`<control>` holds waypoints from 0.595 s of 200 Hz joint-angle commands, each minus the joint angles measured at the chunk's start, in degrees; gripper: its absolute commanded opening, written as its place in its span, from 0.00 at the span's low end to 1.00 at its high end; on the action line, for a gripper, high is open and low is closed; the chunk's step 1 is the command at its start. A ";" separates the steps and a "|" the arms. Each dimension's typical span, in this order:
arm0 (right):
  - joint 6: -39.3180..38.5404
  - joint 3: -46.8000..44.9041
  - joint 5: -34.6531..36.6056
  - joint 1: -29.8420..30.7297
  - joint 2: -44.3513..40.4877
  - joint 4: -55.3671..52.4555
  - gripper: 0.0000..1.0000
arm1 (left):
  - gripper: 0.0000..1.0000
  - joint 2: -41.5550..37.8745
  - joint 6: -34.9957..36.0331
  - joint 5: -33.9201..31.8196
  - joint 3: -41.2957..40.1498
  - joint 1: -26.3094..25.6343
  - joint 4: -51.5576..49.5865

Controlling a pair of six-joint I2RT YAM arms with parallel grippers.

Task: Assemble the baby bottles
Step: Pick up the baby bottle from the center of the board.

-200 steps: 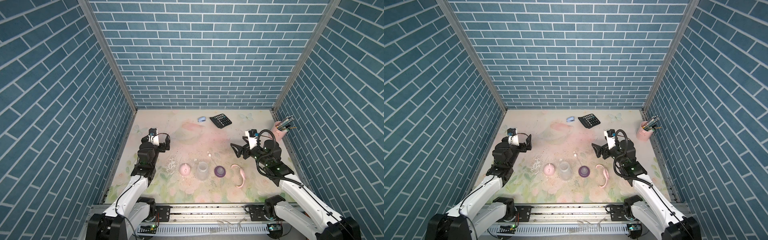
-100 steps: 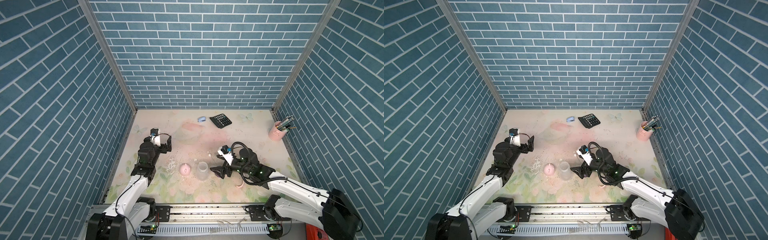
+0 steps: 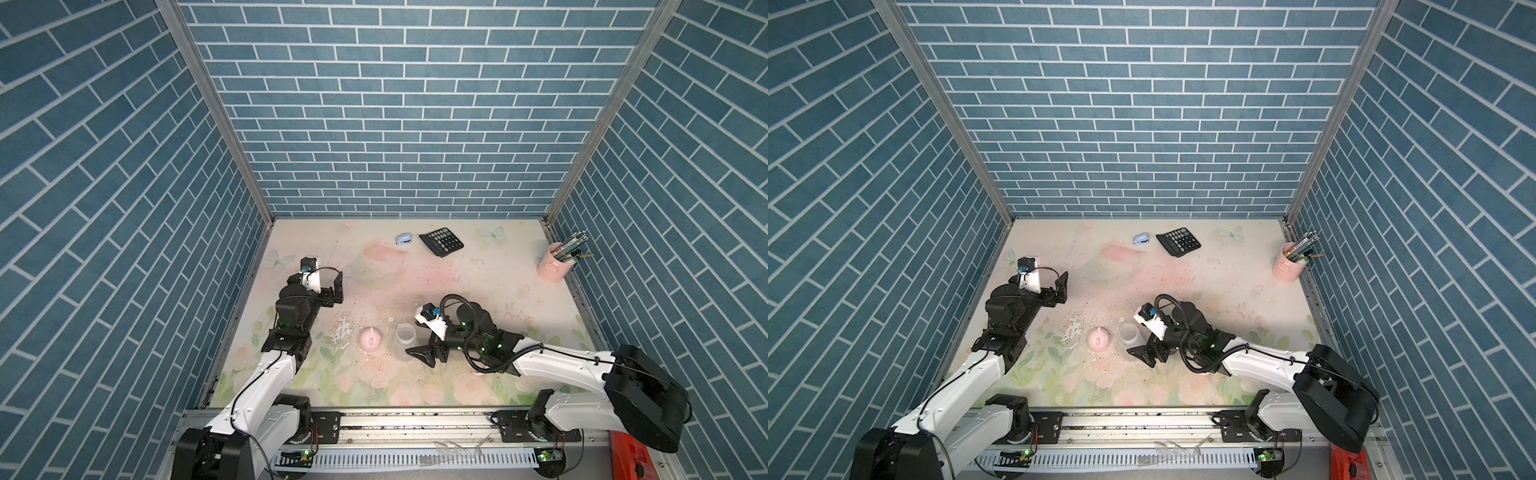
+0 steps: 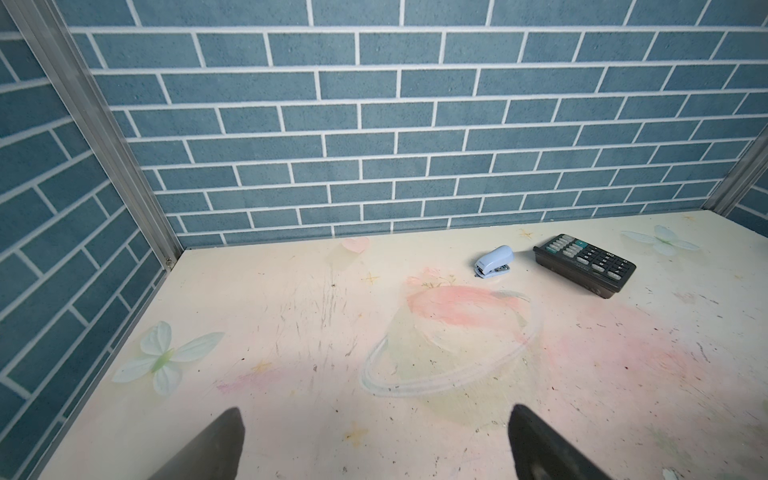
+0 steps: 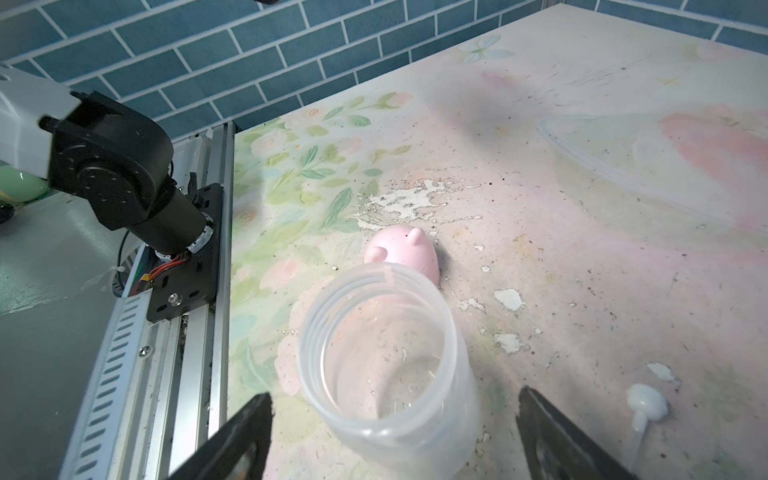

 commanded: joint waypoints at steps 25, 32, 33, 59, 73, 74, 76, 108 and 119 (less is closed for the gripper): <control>-3.76 1.97 0.99 1.05 4.26 6.62 0.92 | 1.00 -1.97 -0.80 0.25 -0.77 -0.27 -1.16; -3.89 2.08 1.37 1.11 4.83 7.19 0.92 | 1.00 -2.03 -0.96 0.23 -0.70 -0.27 -1.21; -3.91 2.12 1.44 1.13 4.91 7.24 0.92 | 1.00 -2.01 -0.97 0.23 -0.67 -0.27 -1.24; -4.02 2.25 2.65 1.37 7.10 10.46 0.91 | 1.00 -2.27 -1.11 0.40 -0.87 -0.27 -1.52; -3.93 2.64 2.56 1.63 8.20 11.41 0.91 | 1.00 -2.54 -1.10 0.36 -0.89 -0.27 -1.58; -3.93 2.67 2.56 1.65 8.27 11.50 0.91 | 0.99 -2.57 -1.09 0.34 -0.94 -0.27 -1.56; -3.93 2.66 2.49 1.67 8.43 11.68 0.91 | 1.00 -2.55 -1.07 0.32 -0.95 -0.27 -1.61; -3.93 3.46 1.95 2.33 10.29 12.33 0.90 | 0.99 -2.43 -0.94 0.32 -0.88 -0.27 -1.62; -3.81 3.56 1.99 2.59 10.71 12.59 0.88 | 1.00 -2.29 -0.92 0.48 -0.77 -0.27 -1.62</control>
